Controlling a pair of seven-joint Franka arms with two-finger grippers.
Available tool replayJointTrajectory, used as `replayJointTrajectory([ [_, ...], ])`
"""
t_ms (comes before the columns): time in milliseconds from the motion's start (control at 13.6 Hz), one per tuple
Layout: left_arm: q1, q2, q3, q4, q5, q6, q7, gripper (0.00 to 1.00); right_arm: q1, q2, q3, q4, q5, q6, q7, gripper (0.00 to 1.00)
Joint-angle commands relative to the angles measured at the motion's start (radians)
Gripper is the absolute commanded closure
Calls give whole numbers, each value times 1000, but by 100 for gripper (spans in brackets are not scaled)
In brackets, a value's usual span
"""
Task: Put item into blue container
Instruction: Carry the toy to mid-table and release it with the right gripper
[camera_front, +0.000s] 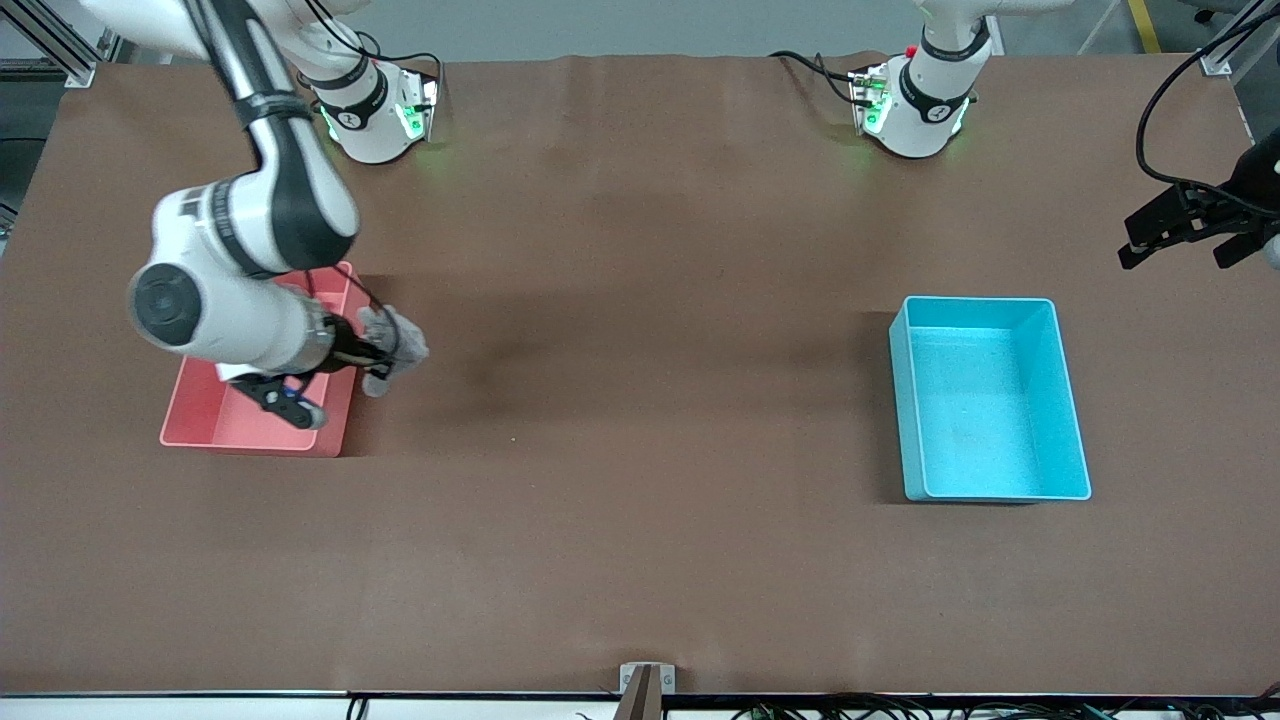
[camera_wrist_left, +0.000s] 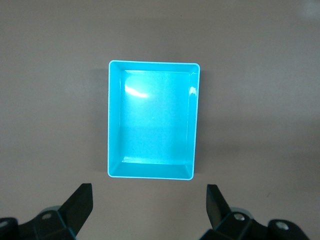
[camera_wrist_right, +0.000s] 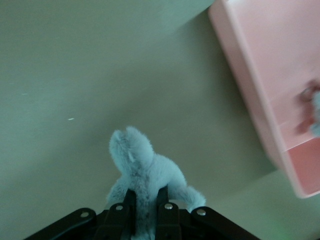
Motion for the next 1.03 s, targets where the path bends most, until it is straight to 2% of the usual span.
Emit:
replayJointTrajectory([
  [0,1,-4,0,7,-9,-5,-8,0,134,19,-14,4,17,113,212,100],
  [221,-1,-4,-1,7,-14,-5,-8,0,255,138,-16,99,6,193,415,100],
  [443,-1,-7,-1,5,-17,-11,-8,0,335,273,-17,248,-15,193,575,100],
  [664,5,-4,2,4,-14,-11,-8,0,397,393,-17,358,-74,195,723,100],
  [885,2,4,0,2,-15,-25,-4,0,436,458,-17,380,-98,265,810,97],
  [959,-1,5,-1,-2,-17,-25,-2,0,446,475,-17,380,-100,303,831,93],
])
